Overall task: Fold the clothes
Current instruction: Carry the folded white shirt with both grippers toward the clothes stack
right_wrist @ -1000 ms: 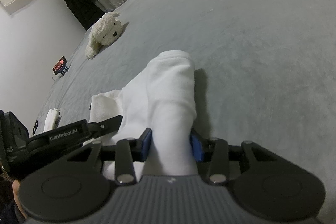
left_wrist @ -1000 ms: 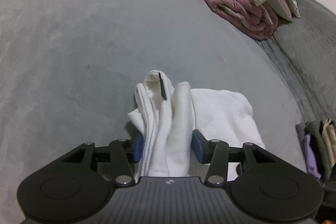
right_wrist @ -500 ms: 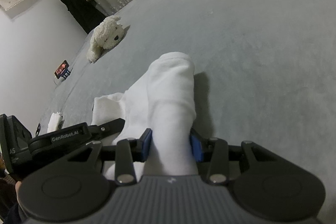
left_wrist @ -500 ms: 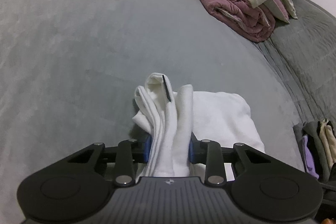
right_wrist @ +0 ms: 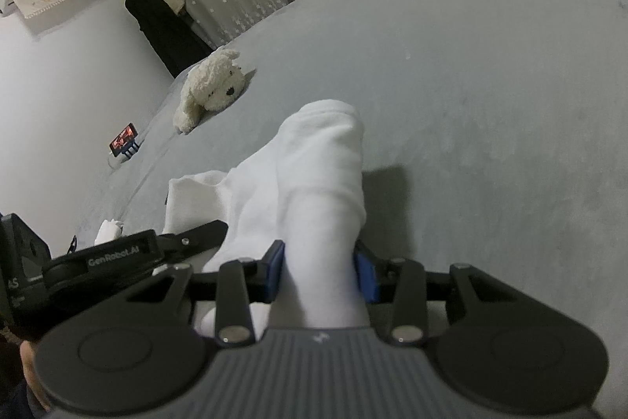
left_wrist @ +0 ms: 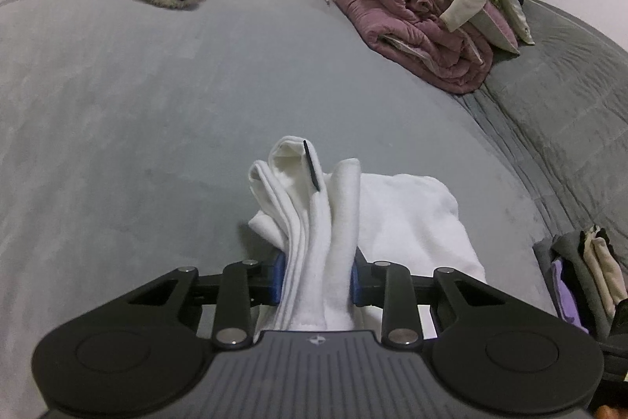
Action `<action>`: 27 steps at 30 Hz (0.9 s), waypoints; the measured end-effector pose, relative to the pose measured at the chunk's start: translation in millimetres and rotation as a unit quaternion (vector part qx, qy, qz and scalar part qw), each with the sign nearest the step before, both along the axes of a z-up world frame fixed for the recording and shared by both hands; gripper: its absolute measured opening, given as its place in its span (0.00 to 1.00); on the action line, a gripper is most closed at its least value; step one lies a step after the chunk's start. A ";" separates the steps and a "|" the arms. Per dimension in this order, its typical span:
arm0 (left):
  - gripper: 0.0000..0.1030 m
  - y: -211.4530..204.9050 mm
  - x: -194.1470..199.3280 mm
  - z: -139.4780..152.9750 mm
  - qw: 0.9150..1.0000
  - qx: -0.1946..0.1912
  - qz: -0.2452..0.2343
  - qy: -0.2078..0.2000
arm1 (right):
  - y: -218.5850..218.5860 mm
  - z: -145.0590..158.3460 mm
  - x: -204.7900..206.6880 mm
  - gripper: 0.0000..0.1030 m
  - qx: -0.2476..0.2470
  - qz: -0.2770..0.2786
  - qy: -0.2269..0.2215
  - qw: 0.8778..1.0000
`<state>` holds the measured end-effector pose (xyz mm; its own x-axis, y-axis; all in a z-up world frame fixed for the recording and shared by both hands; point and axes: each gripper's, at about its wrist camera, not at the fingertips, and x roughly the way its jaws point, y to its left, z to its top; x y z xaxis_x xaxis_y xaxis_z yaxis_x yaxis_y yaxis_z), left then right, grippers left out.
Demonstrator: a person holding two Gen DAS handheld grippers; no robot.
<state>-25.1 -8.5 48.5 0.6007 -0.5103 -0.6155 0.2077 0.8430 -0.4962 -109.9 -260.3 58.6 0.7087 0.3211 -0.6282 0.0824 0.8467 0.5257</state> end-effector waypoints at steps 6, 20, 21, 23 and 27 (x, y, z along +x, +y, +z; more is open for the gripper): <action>0.27 -6.0 -3.5 3.0 1.000 -0.001 0.005 -0.007 | 1.4 5.2 -2.4 0.35 -0.013 -0.008 -0.003 1.000; 0.27 -35.5 -27.4 15.5 0.999 0.002 -0.012 -0.031 | -13.6 22.9 -31.3 0.34 -0.035 -0.025 -0.024 0.999; 0.27 -39.2 -28.7 16.7 0.999 0.001 -0.015 -0.033 | -15.4 24.6 -33.7 0.34 -0.041 -0.027 -0.024 0.999; 0.27 -46.7 -31.2 19.4 0.999 -0.001 -0.022 -0.038 | -19.9 29.0 -38.6 0.34 -0.052 -0.030 -0.026 0.998; 0.27 -66.6 -35.5 27.7 0.998 -0.002 -0.040 -0.054 | -34.8 40.4 -50.6 0.34 -0.057 -0.040 -0.036 0.997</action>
